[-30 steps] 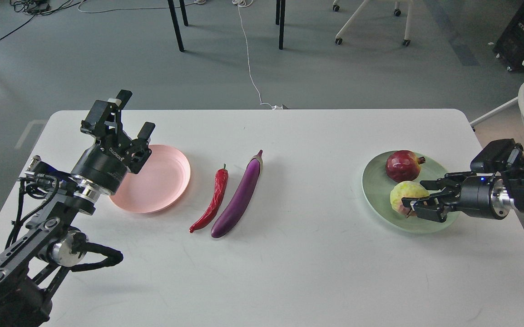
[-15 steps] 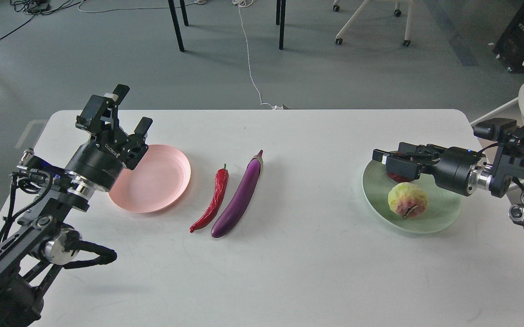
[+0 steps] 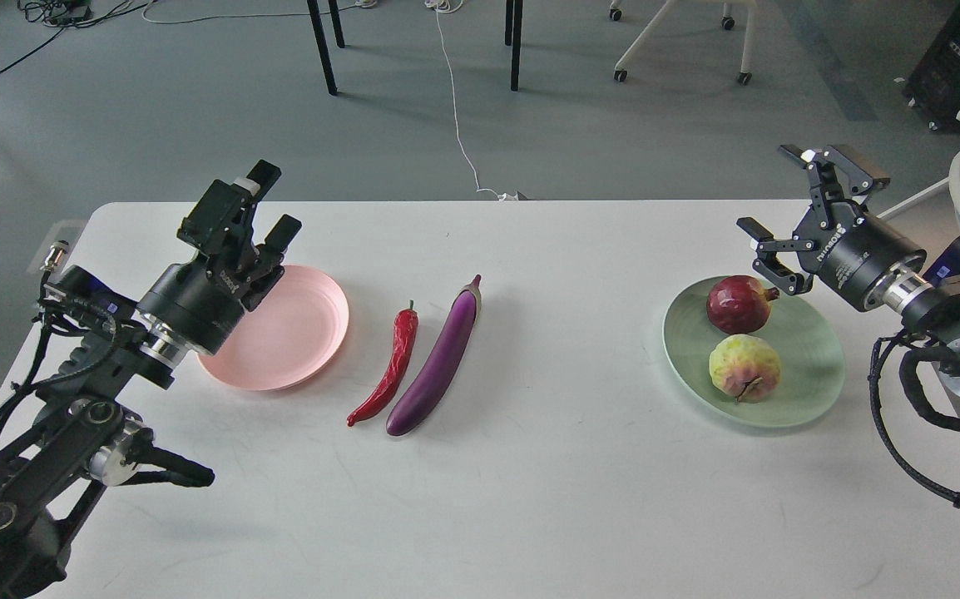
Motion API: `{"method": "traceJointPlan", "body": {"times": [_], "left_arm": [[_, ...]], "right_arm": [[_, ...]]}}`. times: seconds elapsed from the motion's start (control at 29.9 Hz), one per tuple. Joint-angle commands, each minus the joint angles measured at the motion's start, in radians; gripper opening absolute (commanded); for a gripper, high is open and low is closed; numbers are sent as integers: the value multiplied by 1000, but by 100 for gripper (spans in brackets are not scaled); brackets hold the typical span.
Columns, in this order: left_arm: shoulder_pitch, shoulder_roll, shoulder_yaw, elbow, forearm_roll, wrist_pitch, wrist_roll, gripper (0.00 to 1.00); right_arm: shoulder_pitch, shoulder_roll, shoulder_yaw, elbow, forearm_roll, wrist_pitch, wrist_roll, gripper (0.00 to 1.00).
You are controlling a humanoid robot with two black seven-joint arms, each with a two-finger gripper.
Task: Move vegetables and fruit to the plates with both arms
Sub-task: 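Reach the left gripper to the purple eggplant and grasp it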
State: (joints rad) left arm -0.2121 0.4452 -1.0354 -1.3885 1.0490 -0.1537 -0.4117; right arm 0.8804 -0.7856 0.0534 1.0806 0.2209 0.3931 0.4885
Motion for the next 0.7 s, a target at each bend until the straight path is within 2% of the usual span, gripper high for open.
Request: {"method": "traceJointPlan", "body": {"times": [0.0,0.13,0.27,0.47,0.67], "left_arm": [[-39,15,102,-23,172,0,1,99],[-111,65,233,-49,586,0,1,99],[-280,84,365,-17,1009,-12,-10,100],[-464,67,517,98,1066,-107,-9,99],[-671,-15,739,273,1054,-110,-15,99]], "right_arm": [[-20,11,2,-42,40,96,0,96],[-37,12,-3,-47,37,96,0,96],[-40,14,-7,-59,34,96,0,96],[-44,14,-9,-60,32,96,0,96],[-63,14,0,-70,31,96,0,96]]}}
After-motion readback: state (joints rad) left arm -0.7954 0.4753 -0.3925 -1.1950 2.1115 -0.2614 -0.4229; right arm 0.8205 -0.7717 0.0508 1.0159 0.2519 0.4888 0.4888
